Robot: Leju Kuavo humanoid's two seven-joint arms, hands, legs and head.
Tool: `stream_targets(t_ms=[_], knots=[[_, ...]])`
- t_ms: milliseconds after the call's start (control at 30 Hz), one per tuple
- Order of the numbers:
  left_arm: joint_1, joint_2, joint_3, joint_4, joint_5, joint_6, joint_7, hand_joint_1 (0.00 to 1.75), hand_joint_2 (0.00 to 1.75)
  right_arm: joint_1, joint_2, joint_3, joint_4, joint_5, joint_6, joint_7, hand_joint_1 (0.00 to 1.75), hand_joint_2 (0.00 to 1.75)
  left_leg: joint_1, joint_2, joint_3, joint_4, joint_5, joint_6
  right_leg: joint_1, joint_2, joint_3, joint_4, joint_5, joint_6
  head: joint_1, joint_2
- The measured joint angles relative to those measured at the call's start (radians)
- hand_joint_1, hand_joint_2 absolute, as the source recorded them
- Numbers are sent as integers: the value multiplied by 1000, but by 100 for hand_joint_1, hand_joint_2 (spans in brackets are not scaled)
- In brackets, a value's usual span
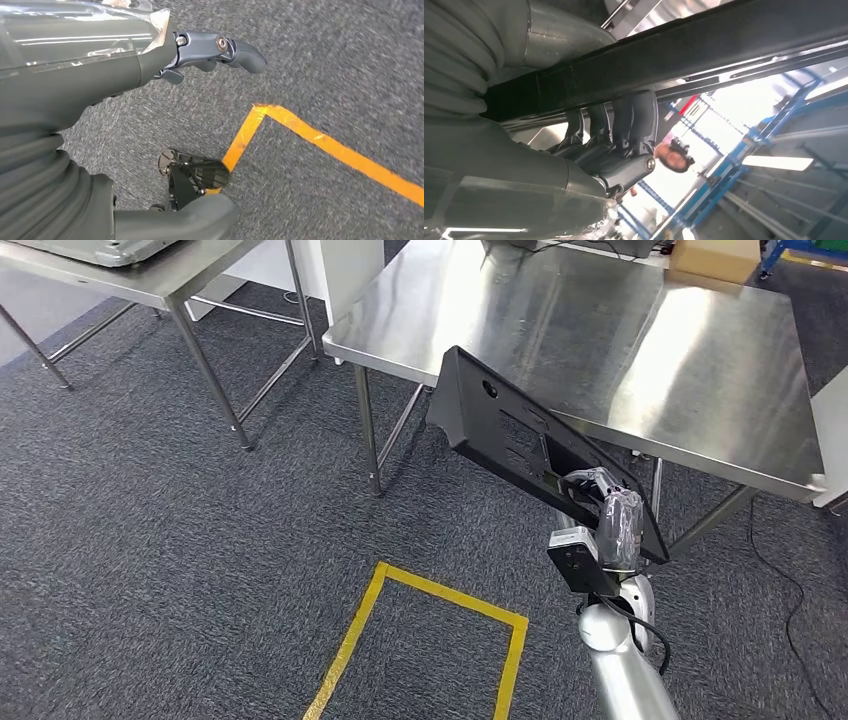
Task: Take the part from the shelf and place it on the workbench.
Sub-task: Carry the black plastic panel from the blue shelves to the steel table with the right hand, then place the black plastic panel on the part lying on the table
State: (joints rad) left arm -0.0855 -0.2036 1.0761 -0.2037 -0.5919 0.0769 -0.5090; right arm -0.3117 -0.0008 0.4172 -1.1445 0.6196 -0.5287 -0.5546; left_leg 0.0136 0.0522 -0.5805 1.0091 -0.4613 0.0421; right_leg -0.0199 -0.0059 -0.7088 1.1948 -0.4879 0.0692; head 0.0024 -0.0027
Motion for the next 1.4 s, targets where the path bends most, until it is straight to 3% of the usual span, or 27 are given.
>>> stream_targets(t_ms=[67, 100, 133, 200, 233, 300, 333, 400, 433, 467, 567, 633, 767, 800, 867, 933, 967, 1000, 1067, 1133, 1200, 1267, 1333, 1400], knots=[[0, 0, 0, 0, 3, -2, 0, 0, 175, -8, 1, -2, 8, -2, -2, -5, 175, 175, -4, 22, 6, 0, -6, -8, 6, -47, 74, -141, 45, -2, 1, 0], [-1, 0, 0, 0, 5, -2, 0, 0, 175, -13, 3, -2, 11, -3, -4, -8, 175, 175, -7, 32, 9, 1, -9, -13, 10, -62, 95, -180, 57, -10, 0, 0], [-1, 1, 0, 0, 6, -3, 1, 0, 175, -16, 4, -3, 15, -3, -5, -11, 175, 175, -10, 41, 12, 1, -12, -17, 14, -68, 102, -194, 62, -19, 0, 0], [-2, 1, 0, 0, 7, -5, 1, 0, 175, -19, 5, -5, 22, -5, -7, -14, 175, 175, -8, 59, 17, -1, -17, -28, 12, -44, 102, -196, 66, -35, -1, 0], [-3, 2, 0, 0, 7, -7, 1, 0, 175, -20, 6, -7, 24, -5, -9, -16, 175, 175, -5, 53, 17, 5, -24, -34, 8, -33, 104, -199, 69, -42, -1, 0], [-4, 3, 0, 0, 7, -12, -1, 0, 175, -25, 11, -11, 29, -5, -13, -20, 175, 175, 1, 5, -10, 74, -67, -44, -3, -15, 111, -205, 72, -58, -6, 0], [-3, 4, 0, 0, 7, -17, -3, 0, 175, -27, 15, -12, 32, -4, -15, -24, 175, 175, 2, -25, -39, 138, -99, -46, -2, -7, 112, -205, 72, -62, -8, 0], [-2, 5, 0, 0, 8, -24, -9, 0, 175, -29, 21, -13, 40, -2, -16, -29, 175, 175, 3, -50, -106, 265, -145, -49, 0, 9, 113, -205, 72, -67, -11, 0], [-1, 5, 0, 0, 8, -27, -12, 0, 175, -29, 22, -13, 44, -2, -16, -31, 175, 175, 3, -53, -126, 290, -144, -50, 1, 16, 114, -205, 71, -68, -12, 0], [-1, 6, 0, 0, 9, -30, -15, 0, 175, -30, 24, -14, 49, -1, -15, -32, 175, 175, 3, -54, -126, 274, -122, -49, 2, 22, 115, -205, 71, -68, -12, 0], [-2, 9, 0, 0, 13, -35, -23, 0, 175, -36, 30, -14, 59, 1, -8, -33, 175, 175, 5, -57, -47, 83, -17, -41, 5, 36, 118, -201, 66, -63, -12, 0], [-3, 10, 0, 0, 15, -35, -25, 0, 175, -42, 34, -15, 64, 3, -3, -34, 175, 175, 3, -61, -17, 13, 1, -33, 10, 41, 115, -198, 62, -55, -10, 0], [-4, 8, 0, 0, 15, -34, -25, 0, 175, -48, 36, -15, 71, 3, 3, -36, 175, 175, -2, -59, -4, -1, 4, -6, 10, 33, 100, -173, 47, -35, -8, 0], [-4, 8, 1, 0, 15, -34, -25, 0, 175, -50, 36, -16, 72, 4, 3, -36, 175, 175, 0, -57, 1, -4, 6, 1, 9, 27, 79, -133, 29, -34, -7, 0], [-4, 9, 1, 0, 16, -34, -26, 0, 175, -53, 37, -15, 77, 5, 4, -37, 175, 175, -1, -55, 2, -4, 4, 8, 5, 19, 9, -2, -20, -34, -4, 0], [-3, 9, 1, 0, 16, -34, -27, 0, 175, -53, 37, -15, 82, 6, 5, -37, 175, 175, -1, -55, 5, -3, -1, 9, 3, 18, -44, 90, -42, -26, -4, 0], [-3, 8, 1, 0, 16, -35, -27, 0, 175, -53, 37, -15, 84, 6, 5, -37, 175, 175, -1, -55, 9, -3, -4, 8, 2, 17, -43, 80, -29, -19, -4, 0], [-3, 8, 1, 0, 16, -35, -27, 0, 175, -53, 37, -16, 86, 6, 5, -37, 175, 175, -1, -55, 15, -3, -8, 6, 1, 15, -21, 29, -2, -11, -3, 0], [-3, 7, 1, 0, 16, -35, -27, 0, 175, -54, 37, -16, 87, 6, 5, -38, 175, 175, -2, -55, 27, -4, -19, -2, 1, 4, 51, -116, 59, -3, -2, 0], [-3, 7, 1, 0, 16, -35, -28, 0, 175, -56, 37, -16, 88, 6, 5, -39, 175, 175, -5, -55, 34, -5, -28, -13, 7, -1, 87, -189, 81, -14, -2, 0], [-3, 6, 1, 0, 16, -35, -28, 0, 175, -57, 37, -16, 88, 6, 6, -40, 175, 175, -4, -53, 38, -7, -35, -24, 12, 3, 90, -192, 75, -32, -2, 0], [-4, 7, 1, -1, 16, -35, -29, 0, 175, -59, 37, -17, 88, 6, 6, -41, 175, 175, -1, -51, 36, 7, -48, -35, 6, 6, 102, -197, 68, -49, -3, 0], [-4, 8, 1, -1, 16, -36, -28, 0, 175, -62, 37, -18, 88, 6, 6, -43, 175, 175, 1, -51, -6, 92, -82, -43, 1, 8, 118, -201, 60, -66, -5, 0], [-3, 8, 0, -1, 15, -36, -27, 0, 175, -63, 37, -17, 89, 6, 7, -45, 175, 175, 1, -51, -88, 226, -123, -47, 5, 9, 130, -201, 49, -78, -5, 0]])
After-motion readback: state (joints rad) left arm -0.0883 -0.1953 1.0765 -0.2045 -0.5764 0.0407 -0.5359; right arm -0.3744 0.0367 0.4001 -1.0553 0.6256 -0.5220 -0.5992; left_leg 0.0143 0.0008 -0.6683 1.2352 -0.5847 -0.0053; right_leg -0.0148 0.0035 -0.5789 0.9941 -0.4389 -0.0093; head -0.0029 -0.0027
